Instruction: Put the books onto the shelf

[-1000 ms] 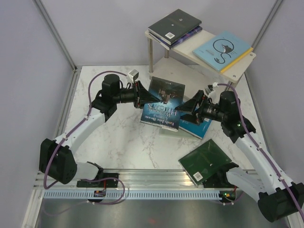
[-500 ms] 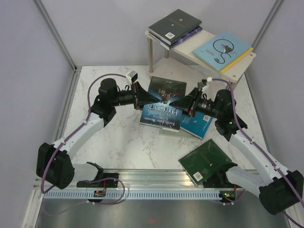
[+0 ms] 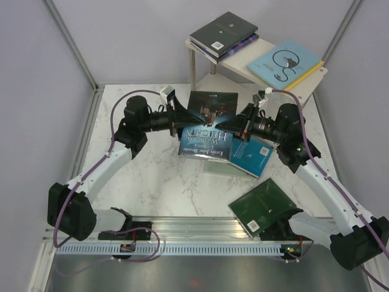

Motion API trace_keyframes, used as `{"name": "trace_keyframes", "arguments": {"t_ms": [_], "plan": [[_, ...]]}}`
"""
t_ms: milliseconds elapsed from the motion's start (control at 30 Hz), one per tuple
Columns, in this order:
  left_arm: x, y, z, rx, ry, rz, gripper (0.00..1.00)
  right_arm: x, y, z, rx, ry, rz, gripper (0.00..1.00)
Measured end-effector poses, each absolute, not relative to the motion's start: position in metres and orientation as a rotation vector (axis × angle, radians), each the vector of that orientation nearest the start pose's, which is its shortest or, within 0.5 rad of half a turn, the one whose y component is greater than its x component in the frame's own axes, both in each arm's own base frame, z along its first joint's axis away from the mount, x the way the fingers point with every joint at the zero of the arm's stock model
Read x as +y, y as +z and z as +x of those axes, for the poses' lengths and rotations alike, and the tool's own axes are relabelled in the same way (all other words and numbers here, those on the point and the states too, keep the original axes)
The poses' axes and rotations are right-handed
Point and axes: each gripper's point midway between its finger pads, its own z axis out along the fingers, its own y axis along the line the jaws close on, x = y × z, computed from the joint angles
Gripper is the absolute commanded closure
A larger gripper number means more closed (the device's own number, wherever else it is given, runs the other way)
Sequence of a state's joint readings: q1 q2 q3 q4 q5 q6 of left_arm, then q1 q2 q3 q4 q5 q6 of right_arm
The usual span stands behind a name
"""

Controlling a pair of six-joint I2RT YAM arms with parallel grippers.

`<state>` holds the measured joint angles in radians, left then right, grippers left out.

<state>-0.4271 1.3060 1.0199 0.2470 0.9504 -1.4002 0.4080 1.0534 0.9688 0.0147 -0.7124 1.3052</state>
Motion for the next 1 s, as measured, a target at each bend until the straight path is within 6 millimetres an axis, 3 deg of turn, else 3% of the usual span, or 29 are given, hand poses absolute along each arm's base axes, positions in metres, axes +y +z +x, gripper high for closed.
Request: {"name": "trace_keyframes", "arguments": {"t_ms": [67,100,133,267,467,600,700,867,1000], "plan": [[-0.288,0.348,0.251,2.09,-1.99,-0.067,0.16,0.259,0.371,0.238,1.977,1.774,0.203,1.0],[-0.283,0.35,0.254,2.085,-1.977,-0.079,0.05,0.257,0.378,0.241,1.968,1.767,0.198,1.0],[-0.278,0.353,0.258,2.07,-1.96,-0.083,0.01,0.255,0.383,0.244,1.961,1.76,0.198,1.0],[-0.255,0.365,0.264,2.023,-1.915,-0.109,0.0,0.235,0.41,0.274,1.914,1.707,0.24,1.0],[-0.228,0.383,0.255,1.956,-1.849,-0.095,0.0,0.189,0.458,0.331,1.803,1.615,0.304,1.0],[-0.221,0.385,0.243,1.96,-1.816,-0.078,0.0,0.147,0.49,0.367,1.723,1.559,0.332,1.0],[-0.219,0.384,0.235,1.971,-1.801,-0.068,0.0,0.105,0.508,0.395,1.662,1.501,0.378,1.0],[-0.216,0.384,0.224,1.977,-1.785,-0.056,0.0,0.041,0.51,0.425,1.598,1.412,0.501,1.0],[-0.215,0.383,0.216,1.979,-1.78,-0.053,0.0,0.013,0.496,0.437,1.595,1.375,0.595,1.0]]}}
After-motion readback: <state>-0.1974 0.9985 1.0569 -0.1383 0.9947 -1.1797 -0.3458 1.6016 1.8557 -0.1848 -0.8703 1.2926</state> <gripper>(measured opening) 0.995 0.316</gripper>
